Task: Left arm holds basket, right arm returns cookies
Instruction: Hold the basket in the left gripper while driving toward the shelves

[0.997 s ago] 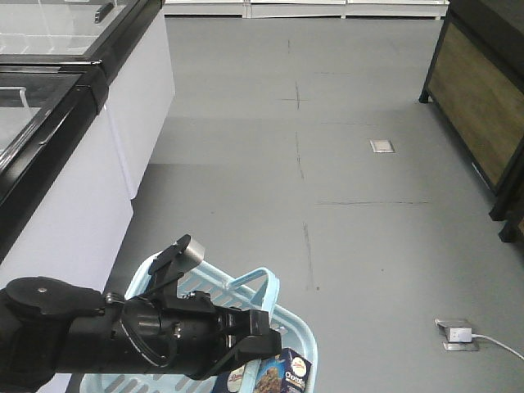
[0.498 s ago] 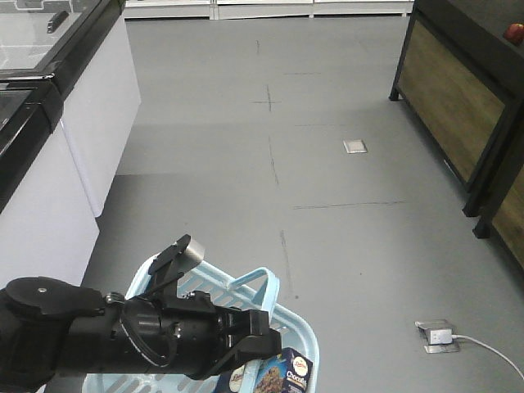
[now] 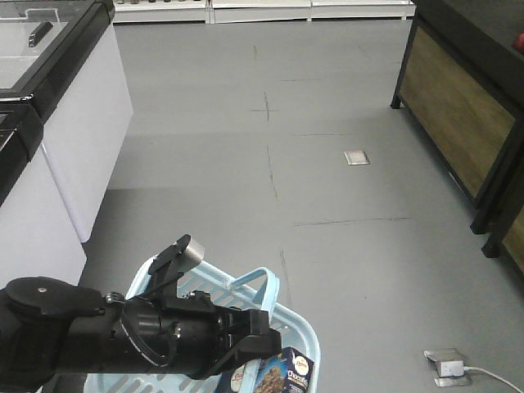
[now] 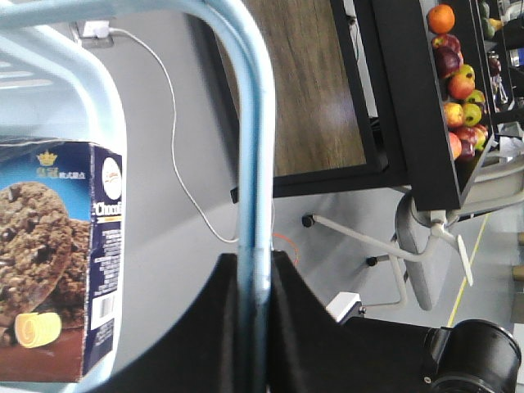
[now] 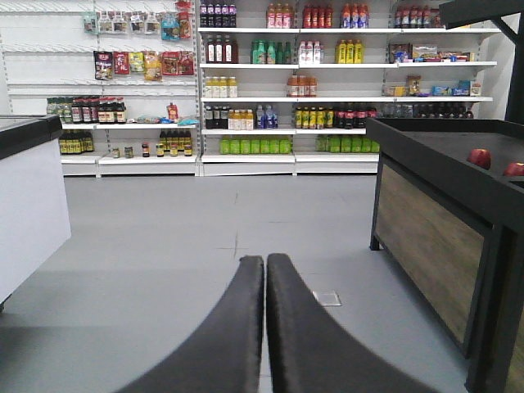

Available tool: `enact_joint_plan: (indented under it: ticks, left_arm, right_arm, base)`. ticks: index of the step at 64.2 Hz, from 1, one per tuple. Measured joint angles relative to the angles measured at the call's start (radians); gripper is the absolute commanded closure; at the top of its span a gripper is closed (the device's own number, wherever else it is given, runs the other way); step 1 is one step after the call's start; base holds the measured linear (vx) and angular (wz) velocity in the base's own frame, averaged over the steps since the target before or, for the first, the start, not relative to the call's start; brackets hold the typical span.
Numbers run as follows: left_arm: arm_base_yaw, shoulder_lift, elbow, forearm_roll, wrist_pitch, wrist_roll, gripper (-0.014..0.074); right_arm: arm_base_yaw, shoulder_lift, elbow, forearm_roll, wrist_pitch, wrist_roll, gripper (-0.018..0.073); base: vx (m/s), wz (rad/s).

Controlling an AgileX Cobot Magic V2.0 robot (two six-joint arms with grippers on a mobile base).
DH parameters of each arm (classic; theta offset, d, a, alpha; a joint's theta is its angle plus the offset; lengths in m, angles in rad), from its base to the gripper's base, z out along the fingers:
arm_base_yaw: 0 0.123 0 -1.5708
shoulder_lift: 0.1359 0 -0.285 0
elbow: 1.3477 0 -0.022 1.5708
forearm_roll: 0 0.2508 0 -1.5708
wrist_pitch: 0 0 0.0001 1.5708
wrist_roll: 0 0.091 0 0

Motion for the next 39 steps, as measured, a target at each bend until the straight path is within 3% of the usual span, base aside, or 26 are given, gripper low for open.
enact_joint_plan:
  ticks: [39]
  left_arm:
    - [0.0,0.0,0.0,0.0,0.0,0.0,0.0603]
  right_arm:
    - [0.0,0.0,0.0,0.0,0.0,0.0,0.0567]
  base:
    - [0.24,0.02]
